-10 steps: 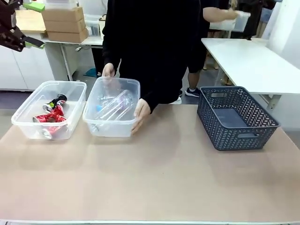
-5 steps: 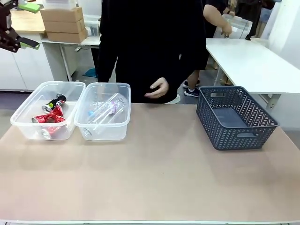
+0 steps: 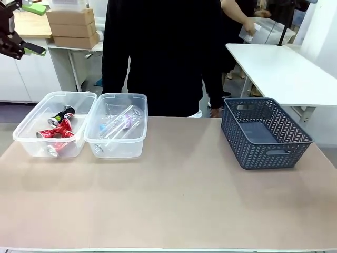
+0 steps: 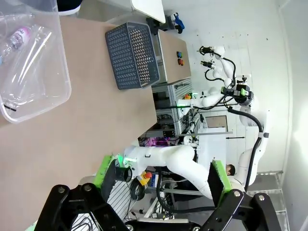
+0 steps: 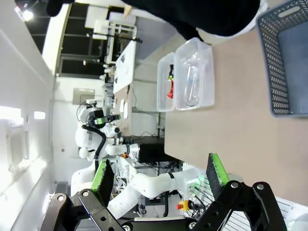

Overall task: Sort the waste into each basket.
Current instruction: Release the Organizing box you were holding.

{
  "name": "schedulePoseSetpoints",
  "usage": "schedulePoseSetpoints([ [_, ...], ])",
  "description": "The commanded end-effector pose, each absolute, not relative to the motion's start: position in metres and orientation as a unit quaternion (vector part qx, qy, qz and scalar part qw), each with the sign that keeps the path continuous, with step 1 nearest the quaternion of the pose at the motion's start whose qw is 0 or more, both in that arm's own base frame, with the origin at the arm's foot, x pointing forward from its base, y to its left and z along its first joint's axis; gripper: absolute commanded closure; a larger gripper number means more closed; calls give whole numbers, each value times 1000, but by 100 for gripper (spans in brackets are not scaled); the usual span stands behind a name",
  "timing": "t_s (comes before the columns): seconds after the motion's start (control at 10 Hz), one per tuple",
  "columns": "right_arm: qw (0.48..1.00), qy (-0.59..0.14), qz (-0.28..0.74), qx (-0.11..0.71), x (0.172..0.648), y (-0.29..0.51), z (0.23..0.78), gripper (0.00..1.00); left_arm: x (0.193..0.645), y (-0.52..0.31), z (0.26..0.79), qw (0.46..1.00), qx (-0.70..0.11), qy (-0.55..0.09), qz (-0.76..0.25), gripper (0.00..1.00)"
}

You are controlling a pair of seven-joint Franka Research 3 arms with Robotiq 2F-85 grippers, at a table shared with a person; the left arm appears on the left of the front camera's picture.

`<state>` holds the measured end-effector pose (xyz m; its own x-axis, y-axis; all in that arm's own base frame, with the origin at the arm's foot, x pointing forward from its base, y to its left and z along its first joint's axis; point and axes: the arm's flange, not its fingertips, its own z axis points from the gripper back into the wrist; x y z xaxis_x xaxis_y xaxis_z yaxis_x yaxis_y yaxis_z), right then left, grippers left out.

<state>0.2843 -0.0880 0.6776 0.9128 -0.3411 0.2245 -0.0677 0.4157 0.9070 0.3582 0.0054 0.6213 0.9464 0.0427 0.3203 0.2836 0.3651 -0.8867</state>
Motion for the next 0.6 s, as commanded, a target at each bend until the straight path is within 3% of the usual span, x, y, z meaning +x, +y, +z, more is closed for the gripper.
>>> schedulePoseSetpoints([
  [0.0,812,-198,-75,543,285,-87,680,0,359,6,620,804,-568,-154,-86,0],
  [0.5,812,-198,-75,543,285,-87,680,0,359,6,620,804,-568,-154,-86,0],
])
